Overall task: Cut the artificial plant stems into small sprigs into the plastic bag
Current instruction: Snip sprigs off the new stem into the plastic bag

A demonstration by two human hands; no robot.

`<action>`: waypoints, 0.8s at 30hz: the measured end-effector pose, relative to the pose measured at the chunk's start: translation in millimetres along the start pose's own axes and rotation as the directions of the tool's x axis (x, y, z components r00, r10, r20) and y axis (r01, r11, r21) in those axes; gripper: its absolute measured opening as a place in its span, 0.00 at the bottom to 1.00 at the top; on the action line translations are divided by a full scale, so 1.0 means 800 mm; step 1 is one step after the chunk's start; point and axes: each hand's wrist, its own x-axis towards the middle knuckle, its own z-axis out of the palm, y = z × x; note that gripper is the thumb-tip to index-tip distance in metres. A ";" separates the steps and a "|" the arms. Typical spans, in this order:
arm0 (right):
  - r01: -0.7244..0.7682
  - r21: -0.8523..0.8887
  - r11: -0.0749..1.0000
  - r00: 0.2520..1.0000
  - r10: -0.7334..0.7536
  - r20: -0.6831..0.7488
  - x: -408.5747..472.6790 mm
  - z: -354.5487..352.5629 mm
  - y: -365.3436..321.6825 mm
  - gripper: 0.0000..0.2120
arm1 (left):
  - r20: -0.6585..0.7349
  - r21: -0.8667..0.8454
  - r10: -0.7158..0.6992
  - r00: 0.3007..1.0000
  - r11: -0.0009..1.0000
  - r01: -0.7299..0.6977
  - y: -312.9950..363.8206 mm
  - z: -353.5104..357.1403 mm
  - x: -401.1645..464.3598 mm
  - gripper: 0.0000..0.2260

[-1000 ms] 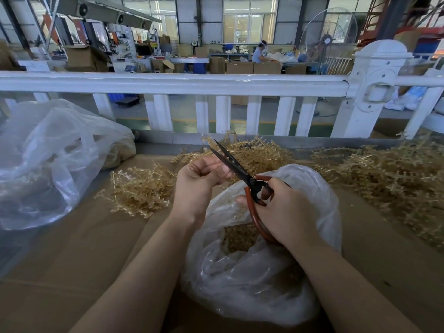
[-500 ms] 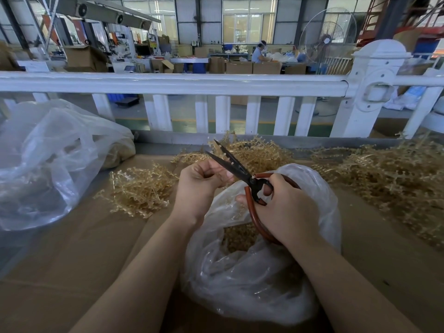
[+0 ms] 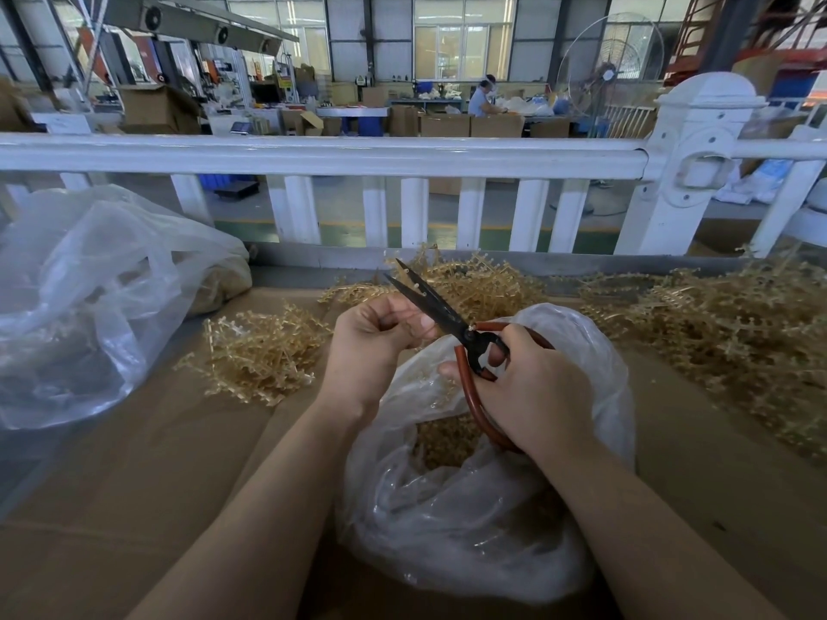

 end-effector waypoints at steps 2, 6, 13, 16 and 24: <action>0.002 -0.012 1.000 1.000 -0.002 -0.007 0.000 -0.002 -0.001 0.25 | 0.016 0.031 0.014 1.000 0.999 -0.015 0.001 0.000 0.000 0.05; -0.002 -0.031 1.000 1.000 0.003 0.013 0.001 -0.002 -0.001 0.25 | 0.048 0.081 0.036 0.998 0.996 -0.040 0.002 0.001 -0.002 0.07; -0.004 -0.028 1.000 1.000 0.004 0.002 0.001 0.000 -0.001 0.25 | 0.026 0.158 0.009 1.000 0.987 -0.013 -0.003 0.000 0.000 0.04; -0.003 -0.014 1.000 1.000 0.003 0.012 0.001 0.001 -0.001 0.25 | 0.038 0.163 0.009 0.999 0.986 -0.015 -0.004 -0.001 0.000 0.03; 0.018 0.045 0.999 1.000 -0.017 -0.015 -0.001 0.002 0.000 0.35 | 0.098 0.107 0.025 0.995 0.994 -0.036 -0.001 -0.001 -0.001 0.05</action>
